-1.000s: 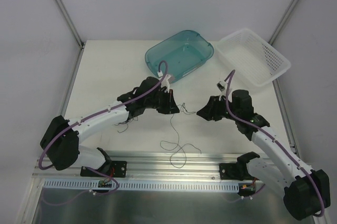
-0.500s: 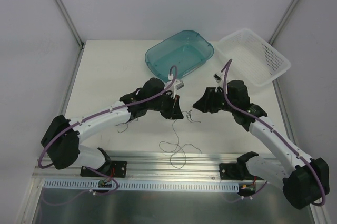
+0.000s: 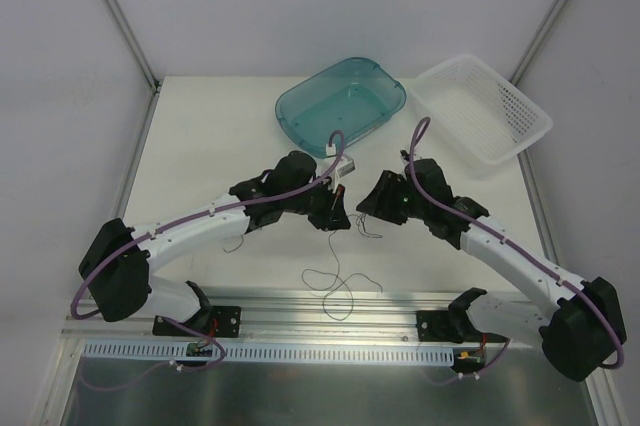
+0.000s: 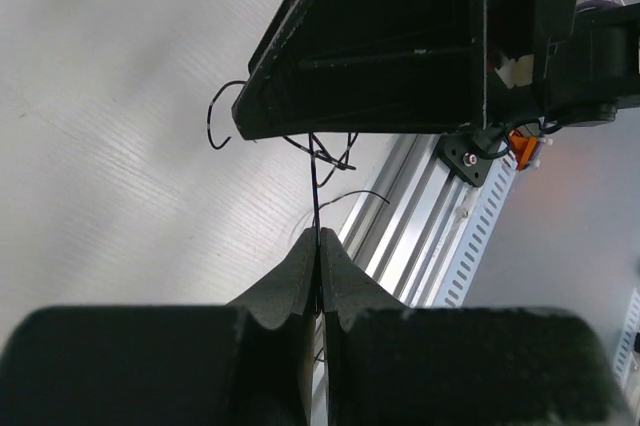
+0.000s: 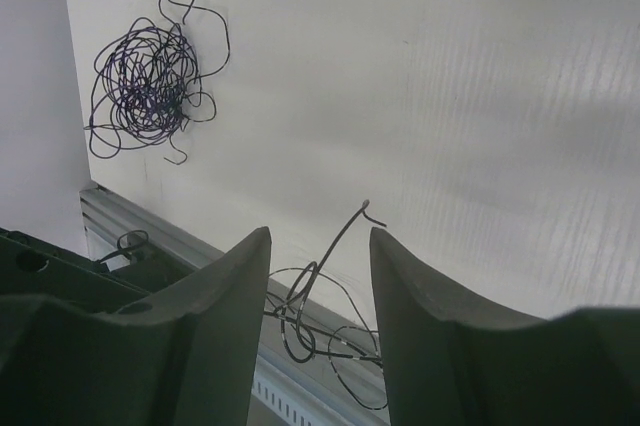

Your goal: Untangle the cables

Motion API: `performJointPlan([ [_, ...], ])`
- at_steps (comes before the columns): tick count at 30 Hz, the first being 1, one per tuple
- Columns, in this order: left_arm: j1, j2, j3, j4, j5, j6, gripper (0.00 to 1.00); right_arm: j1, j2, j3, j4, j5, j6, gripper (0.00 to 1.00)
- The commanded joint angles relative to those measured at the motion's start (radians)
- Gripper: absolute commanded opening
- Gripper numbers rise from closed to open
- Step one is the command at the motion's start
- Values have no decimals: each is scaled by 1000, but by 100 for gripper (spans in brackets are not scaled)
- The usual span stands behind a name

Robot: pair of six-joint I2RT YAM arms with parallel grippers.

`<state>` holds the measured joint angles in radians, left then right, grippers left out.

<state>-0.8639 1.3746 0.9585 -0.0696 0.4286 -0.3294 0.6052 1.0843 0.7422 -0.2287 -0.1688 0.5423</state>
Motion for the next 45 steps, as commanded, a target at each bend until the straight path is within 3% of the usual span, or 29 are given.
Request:
performJointPlan([
  [1, -9, -32, 22, 1, -28, 46, 0, 27, 9, 20, 29, 38, 62, 46],
  [13, -11, -23, 20, -25, -59, 62, 0, 51, 20, 36, 3, 58, 59, 22],
  [18, -11, -34, 10, -36, -77, 73, 0, 50, 16, 36, -15, 75, 54, 1],
  [24, -11, -54, -33, -55, -139, 73, 0, 41, -35, 71, -112, 163, 10, 1],
  [34, -9, -121, -116, -68, -231, 44, 0, -131, -184, 26, -204, 248, -42, 1],
  [45, 43, -173, -178, -68, -341, -29, 0, -269, -262, 13, -253, 218, -82, 1],
])
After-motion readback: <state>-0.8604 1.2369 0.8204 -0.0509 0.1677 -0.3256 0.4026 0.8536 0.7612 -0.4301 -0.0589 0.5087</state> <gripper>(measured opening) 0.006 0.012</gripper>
